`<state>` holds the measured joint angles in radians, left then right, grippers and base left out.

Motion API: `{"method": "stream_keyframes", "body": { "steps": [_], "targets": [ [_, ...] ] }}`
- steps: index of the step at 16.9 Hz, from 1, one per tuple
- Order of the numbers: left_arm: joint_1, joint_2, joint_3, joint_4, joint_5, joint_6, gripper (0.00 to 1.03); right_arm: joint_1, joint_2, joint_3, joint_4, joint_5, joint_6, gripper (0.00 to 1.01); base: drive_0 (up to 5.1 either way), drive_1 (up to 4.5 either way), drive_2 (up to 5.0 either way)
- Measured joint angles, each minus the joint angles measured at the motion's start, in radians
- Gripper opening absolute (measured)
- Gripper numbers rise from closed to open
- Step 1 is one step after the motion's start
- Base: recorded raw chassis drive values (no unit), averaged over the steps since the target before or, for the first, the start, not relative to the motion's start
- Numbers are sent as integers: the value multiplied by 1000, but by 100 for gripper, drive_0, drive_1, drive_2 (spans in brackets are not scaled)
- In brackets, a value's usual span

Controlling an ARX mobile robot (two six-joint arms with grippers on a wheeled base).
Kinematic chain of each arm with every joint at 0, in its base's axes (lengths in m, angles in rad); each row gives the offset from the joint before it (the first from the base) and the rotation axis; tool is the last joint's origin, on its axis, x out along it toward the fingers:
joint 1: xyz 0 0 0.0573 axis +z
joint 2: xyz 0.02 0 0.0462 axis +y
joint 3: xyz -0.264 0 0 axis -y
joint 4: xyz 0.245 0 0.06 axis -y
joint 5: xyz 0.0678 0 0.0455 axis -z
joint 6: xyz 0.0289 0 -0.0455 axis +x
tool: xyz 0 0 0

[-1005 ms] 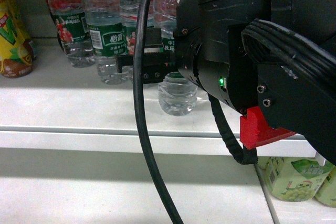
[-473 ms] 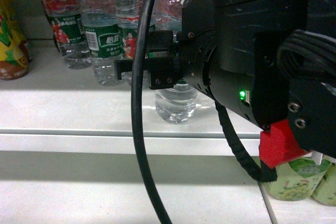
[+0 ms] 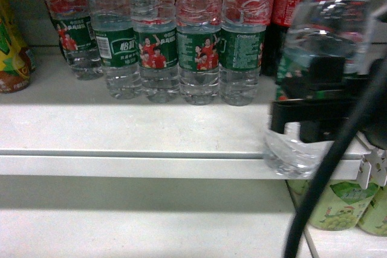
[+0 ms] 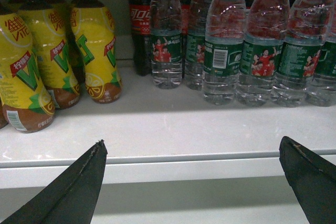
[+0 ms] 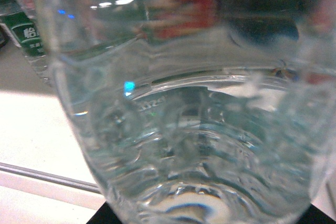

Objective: Move water from second to third shelf

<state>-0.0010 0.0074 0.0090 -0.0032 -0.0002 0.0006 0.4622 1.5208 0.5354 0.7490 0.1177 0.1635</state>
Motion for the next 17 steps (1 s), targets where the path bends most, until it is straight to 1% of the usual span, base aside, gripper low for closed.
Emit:
{"method": "stream_keyframes", "body": {
  "steps": [3, 5, 7, 8, 9, 10, 12, 14, 15, 16, 17],
  "targets": [
    [0, 0, 0, 0, 0, 0, 98, -108, -151, -116, -10, -75, -4, 40, 0, 0, 0],
    [0, 0, 0, 0, 0, 0, 98, -182, -248, -169, -23, -122, -19, 40, 0, 0, 0],
    [0, 0, 0, 0, 0, 0, 98, -272, -359, -226, -40, -164, -36, 40, 0, 0, 0],
    [0, 0, 0, 0, 0, 0, 98, -320, -406, -246, -58, -189, -39, 40, 0, 0, 0],
    [0, 0, 0, 0, 0, 0, 98, -368, -452, -268, -84, -212, -39, 40, 0, 0, 0],
    [0, 0, 0, 0, 0, 0, 98, -405, -498, -290, -115, -235, -39, 40, 0, 0, 0],
    [0, 0, 0, 0, 0, 0, 98, -493, -636, -333, -204, -293, -40, 40, 0, 0, 0],
    [0, 0, 0, 0, 0, 0, 98, -577, -778, -337, -289, -351, -39, 40, 0, 0, 0],
    [0, 0, 0, 0, 0, 0, 98, -599, -837, -337, -321, -361, -38, 40, 0, 0, 0],
    [0, 0, 0, 0, 0, 0, 98, -609, -892, -337, -350, -365, -37, 40, 0, 0, 0],
    [0, 0, 0, 0, 0, 0, 98, -608, -930, -337, -382, -371, -36, 40, 0, 0, 0]
  ]
}}
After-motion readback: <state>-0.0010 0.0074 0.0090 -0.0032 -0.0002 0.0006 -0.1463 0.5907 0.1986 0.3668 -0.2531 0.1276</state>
